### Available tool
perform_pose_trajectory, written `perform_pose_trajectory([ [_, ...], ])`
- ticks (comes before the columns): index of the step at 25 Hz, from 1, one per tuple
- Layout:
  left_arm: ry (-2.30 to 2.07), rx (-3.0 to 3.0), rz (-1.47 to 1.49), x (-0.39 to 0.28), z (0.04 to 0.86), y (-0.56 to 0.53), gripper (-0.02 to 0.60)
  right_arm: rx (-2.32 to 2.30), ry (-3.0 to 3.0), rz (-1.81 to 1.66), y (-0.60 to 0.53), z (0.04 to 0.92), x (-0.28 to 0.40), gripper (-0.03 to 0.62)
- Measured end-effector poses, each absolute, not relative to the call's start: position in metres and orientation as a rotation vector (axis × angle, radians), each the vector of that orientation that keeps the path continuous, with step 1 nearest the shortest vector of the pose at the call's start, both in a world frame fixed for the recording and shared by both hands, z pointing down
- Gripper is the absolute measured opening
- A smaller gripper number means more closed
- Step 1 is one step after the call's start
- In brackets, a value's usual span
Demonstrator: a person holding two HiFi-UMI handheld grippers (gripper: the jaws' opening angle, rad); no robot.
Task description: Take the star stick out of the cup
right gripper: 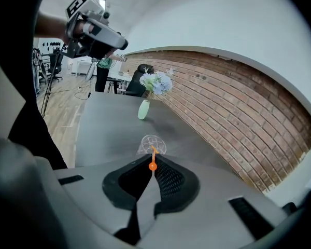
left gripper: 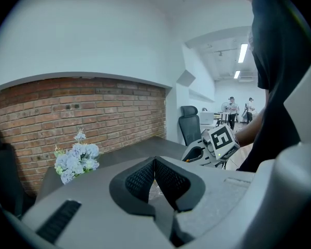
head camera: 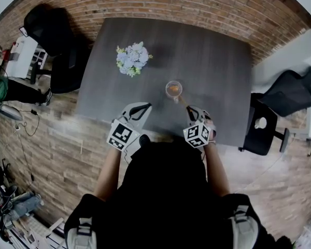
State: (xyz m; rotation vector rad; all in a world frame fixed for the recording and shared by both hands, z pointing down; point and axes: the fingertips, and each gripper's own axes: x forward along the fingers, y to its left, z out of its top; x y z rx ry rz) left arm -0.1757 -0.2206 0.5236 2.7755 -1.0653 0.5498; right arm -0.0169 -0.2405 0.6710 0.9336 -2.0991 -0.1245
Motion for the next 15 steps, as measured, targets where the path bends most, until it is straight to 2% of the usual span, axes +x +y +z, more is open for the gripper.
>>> perform_pose_trajectory([
  [15, -1.007, 2.829, 0.549, -0.152, 0.524, -0.224, 0.003, 1.020, -2.157, -0.190, -0.242, 0.621, -0.005, 0.015],
])
